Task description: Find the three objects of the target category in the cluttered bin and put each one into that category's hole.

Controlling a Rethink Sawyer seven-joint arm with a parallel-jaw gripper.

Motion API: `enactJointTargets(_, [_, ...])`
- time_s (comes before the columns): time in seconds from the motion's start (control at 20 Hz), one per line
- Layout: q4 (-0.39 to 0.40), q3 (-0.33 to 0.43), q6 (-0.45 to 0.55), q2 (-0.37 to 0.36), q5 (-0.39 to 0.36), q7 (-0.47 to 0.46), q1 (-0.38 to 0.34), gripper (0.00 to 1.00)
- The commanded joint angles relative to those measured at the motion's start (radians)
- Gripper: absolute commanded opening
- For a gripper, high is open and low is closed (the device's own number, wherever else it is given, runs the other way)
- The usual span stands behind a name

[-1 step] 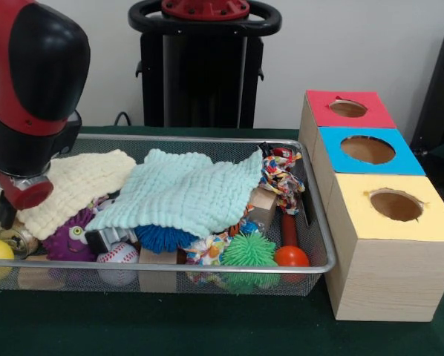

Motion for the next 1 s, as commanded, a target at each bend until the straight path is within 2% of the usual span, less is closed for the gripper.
enactJointTargets(0.05, [0.086, 0.122, 0.036, -0.026, -0.04, 0.077, 0.008, 0.0])
enactJointTargets(0.45, [0.068, 0.1, 0.018, -0.003, -0.043, 0.097, 0.011, 0.0])
enactJointTargets(0.5, [0.069, 0.097, 0.014, -0.002, -0.04, 0.106, 0.012, 1.0])
enactJointTargets(0.8, [0.074, 0.085, 0.006, 0.004, -0.014, 0.157, 0.018, 1.0])
enactJointTargets(1.0, [0.085, 0.072, 0.014, 0.012, 0.022, 0.222, 0.026, 1.0])
